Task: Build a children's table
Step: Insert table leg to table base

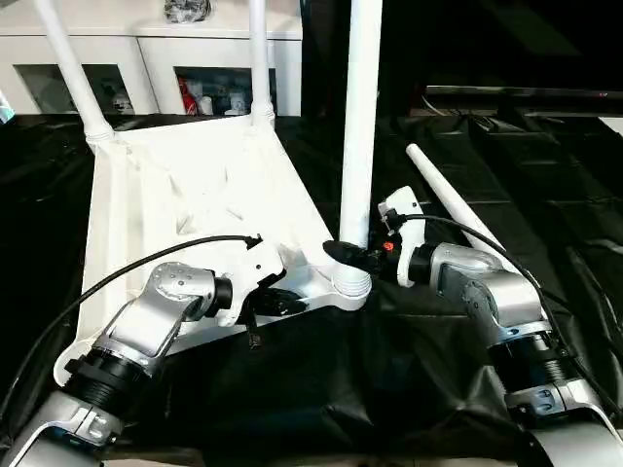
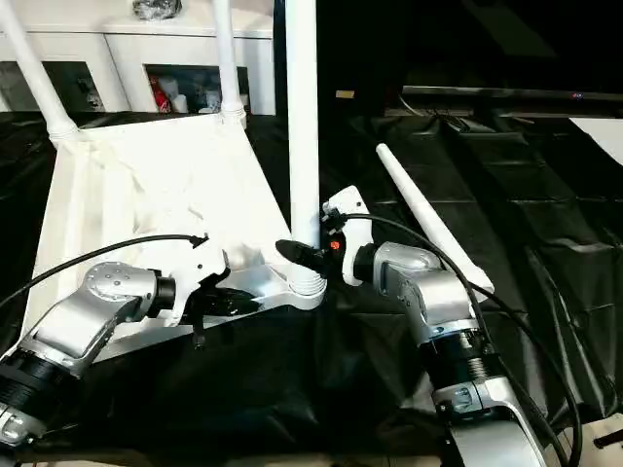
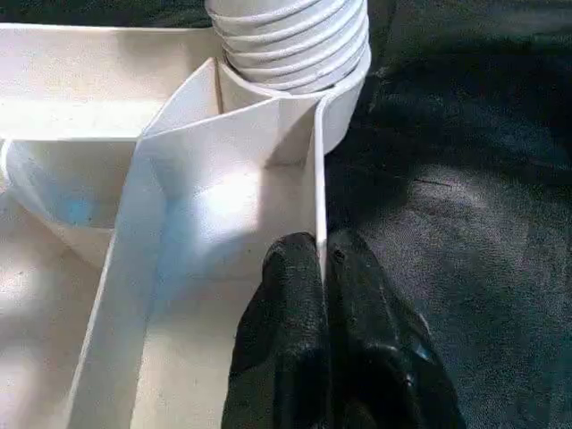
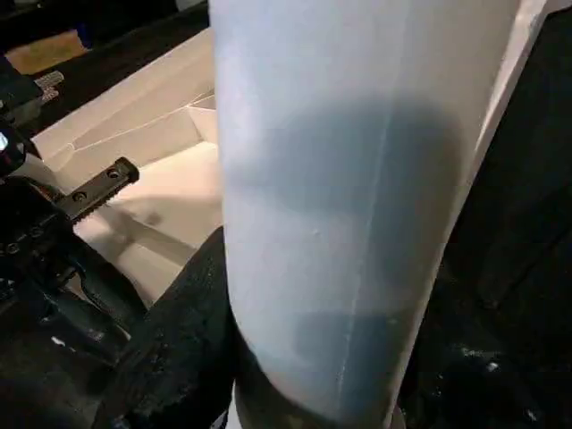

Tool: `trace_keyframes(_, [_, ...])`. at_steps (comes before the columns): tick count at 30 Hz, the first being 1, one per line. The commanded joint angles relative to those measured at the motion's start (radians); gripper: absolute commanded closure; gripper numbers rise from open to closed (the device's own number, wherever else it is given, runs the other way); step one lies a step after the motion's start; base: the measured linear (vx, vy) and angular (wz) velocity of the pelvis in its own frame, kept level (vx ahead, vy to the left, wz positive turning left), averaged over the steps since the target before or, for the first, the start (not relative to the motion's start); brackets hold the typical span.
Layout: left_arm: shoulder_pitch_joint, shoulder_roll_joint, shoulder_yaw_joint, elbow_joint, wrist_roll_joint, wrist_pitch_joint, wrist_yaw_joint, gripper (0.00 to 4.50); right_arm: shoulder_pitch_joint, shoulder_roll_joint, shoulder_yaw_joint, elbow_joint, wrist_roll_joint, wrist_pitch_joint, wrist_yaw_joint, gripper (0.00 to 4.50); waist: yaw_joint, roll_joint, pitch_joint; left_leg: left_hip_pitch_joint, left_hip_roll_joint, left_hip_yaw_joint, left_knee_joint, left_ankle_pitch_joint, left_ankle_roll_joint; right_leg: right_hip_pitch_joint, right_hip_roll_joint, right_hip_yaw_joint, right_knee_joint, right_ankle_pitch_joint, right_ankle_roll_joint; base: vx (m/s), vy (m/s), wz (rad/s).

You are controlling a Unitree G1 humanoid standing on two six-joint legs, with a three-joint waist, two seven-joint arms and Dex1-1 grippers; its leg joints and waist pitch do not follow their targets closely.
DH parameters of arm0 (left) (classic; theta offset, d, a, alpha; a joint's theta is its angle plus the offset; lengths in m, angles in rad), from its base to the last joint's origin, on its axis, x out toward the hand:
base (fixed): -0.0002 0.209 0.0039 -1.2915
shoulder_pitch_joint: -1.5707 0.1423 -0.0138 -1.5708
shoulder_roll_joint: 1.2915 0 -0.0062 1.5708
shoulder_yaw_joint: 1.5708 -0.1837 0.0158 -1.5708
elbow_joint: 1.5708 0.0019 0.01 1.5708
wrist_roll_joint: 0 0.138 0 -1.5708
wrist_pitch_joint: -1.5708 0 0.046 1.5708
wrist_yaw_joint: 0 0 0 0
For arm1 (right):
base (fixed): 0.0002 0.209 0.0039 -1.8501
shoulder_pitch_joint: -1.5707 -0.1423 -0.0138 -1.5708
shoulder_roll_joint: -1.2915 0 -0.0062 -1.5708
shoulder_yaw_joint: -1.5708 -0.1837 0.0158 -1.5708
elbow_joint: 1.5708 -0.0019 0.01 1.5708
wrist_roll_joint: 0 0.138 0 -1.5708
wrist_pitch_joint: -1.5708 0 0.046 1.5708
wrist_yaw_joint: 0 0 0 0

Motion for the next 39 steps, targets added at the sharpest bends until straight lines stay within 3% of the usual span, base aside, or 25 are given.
trace_keyframes(1, [-0.015, -0.015, 0.024, -0.064, -0.042, -0.018, -0.042, 4.5, 0.003, -0.009, -0.002, 0.023, -0.011, -0.004, -0.007, 2.6, -0.002, -0.002, -0.07, 0.027, 0.028, -0.019, -0.074, -0.29, -0.035, 0.038, -0.063, 0.044, -0.088, -0.39, -0.135, 0.0, 0.0, 0.0])
trace_keyframes(10, [-0.021, -0.026, 0.028, -0.059, -0.042, -0.009, -0.03, 4.5, 0.019, 0.022, -0.093, 0.075, 0.04, -0.025, -0.041, 2.61, -0.002, -0.001, -0.071, 0.028, 0.028, -0.019, -0.073, -0.295, -0.034, 0.039, -0.064, 0.044, -0.087, -0.371, -0.149, 0.0, 0.0, 0.0])
trace_keyframes(22, [-0.038, -0.034, 0.044, -0.037, -0.033, -0.005, -0.005, 4.5, 0.099, 0.065, -0.136, 0.122, 0.064, -0.115, -0.047, 2.61, -0.002, 0.002, -0.071, 0.029, 0.029, -0.019, -0.075, -0.307, -0.033, 0.038, -0.066, 0.043, -0.09, -0.383, -0.147, 0.0, 0.0, 0.0])
trace_keyframes(23, [-0.04, -0.035, 0.046, -0.033, -0.032, -0.006, -0.003, 4.5, 0.108, 0.07, -0.142, 0.123, 0.07, -0.124, -0.046, 2.61, -0.001, 0.008, -0.071, 0.029, 0.029, -0.021, -0.075, -0.311, -0.034, 0.038, -0.066, 0.044, -0.09, -0.388, -0.147, 0.0, 0.0, 0.0])
trace_keyframes(25, [-0.044, -0.036, 0.047, -0.027, -0.03, -0.008, -0.001, 4.5, 0.122, 0.079, -0.155, 0.127, 0.08, -0.138, -0.048, 2.61, -0.002, 0.005, -0.071, 0.03, 0.029, -0.021, -0.076, -0.317, -0.034, 0.037, -0.064, 0.043, -0.091, -0.388, -0.147, 0.0, 0.0, 0.0])
trace_keyframes(26, [-0.046, -0.036, 0.048, -0.024, -0.029, -0.008, -0.001, 4.5, 0.13, 0.082, -0.161, 0.13, 0.083, -0.15, -0.051, 2.61, -0.002, 0.012, -0.072, 0.03, 0.029, -0.021, -0.076, -0.319, -0.036, 0.037, -0.064, 0.043, -0.09, -0.38, -0.151, 0.0, 0.0, 0.0])
trace_keyframes(28, [-0.051, -0.037, 0.048, -0.017, -0.027, -0.009, 0.0, 4.5, 0.148, 0.087, -0.17, 0.126, 0.091, -0.171, -0.051, 2.61, -0.002, 0.01, -0.071, 0.031, 0.029, -0.02, -0.076, -0.33, -0.036, 0.036, -0.064, 0.043, -0.093, -0.381, -0.151, 0.0, 0.0, 0.0])
trace_keyframes(34, [-0.065, -0.037, 0.051, 0.004, -0.018, -0.016, 0.005, 4.5, 0.215, 0.088, -0.156, 0.076, 0.062, -0.258, -0.043, 2.61, 0.001, 0.017, -0.07, 0.036, 0.029, -0.023, -0.079, -0.369, -0.04, 0.034, -0.064, 0.042, -0.098, -0.408, -0.145, 0.0, 0.0, 0.0])
trace_keyframes(39, [-0.071, -0.039, 0.054, 0.016, -0.012, -0.021, 0.006, 4.5, 0.261, 0.086, -0.14, 0.039, 0.031, -0.335, -0.045, 2.61, -0.001, 0.016, -0.069, 0.034, 0.029, -0.025, -0.08, -0.377, -0.035, 0.035, -0.066, 0.04, -0.103, -0.444, -0.134, 0.0, 0.0, 0.0])
